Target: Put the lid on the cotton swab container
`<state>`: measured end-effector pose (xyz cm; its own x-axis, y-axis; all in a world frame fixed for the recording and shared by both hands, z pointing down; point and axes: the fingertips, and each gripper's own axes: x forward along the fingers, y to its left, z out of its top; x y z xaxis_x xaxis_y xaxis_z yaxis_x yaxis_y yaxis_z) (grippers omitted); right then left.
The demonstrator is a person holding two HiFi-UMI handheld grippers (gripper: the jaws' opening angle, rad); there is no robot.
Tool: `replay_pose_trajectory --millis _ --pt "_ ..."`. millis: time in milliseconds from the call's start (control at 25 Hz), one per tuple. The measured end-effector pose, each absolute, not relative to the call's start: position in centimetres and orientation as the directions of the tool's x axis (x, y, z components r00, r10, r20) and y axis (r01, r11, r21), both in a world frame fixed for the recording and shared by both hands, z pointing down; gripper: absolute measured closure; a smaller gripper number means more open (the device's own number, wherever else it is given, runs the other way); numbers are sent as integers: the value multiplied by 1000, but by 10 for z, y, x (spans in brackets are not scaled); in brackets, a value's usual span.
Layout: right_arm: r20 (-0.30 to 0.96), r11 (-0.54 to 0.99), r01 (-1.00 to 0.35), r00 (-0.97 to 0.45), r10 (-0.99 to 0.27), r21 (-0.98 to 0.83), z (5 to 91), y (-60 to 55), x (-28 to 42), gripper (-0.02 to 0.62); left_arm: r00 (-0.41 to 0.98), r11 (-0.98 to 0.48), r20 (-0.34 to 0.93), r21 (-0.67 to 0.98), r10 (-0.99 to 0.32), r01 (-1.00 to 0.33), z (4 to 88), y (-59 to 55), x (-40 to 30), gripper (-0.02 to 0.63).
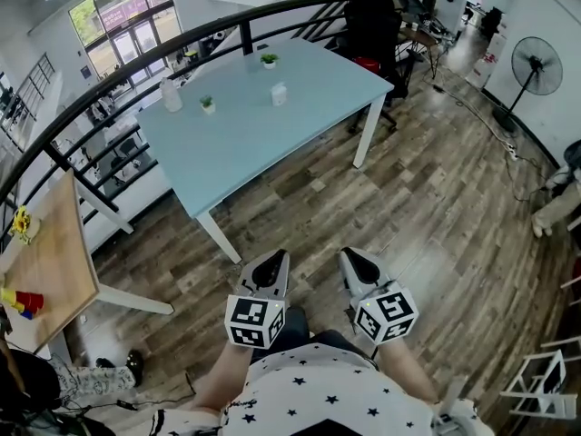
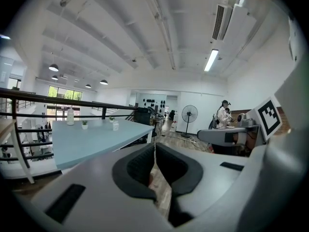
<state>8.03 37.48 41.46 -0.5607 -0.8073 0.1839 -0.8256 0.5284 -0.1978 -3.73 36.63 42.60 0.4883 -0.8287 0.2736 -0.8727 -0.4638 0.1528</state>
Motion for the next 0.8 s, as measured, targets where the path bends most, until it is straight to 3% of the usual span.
replay_pose_trajectory --millis 400,800 --pt "217 540 -821 -571 -792 -185 425 358 81 557 492 -474 283 131 -823 -870 427 347 -32 501" --pt "238 533 -826 -564 -791 -185 437 294 81 451 511 -493 286 139 -810 -859 437 291 -32 423"
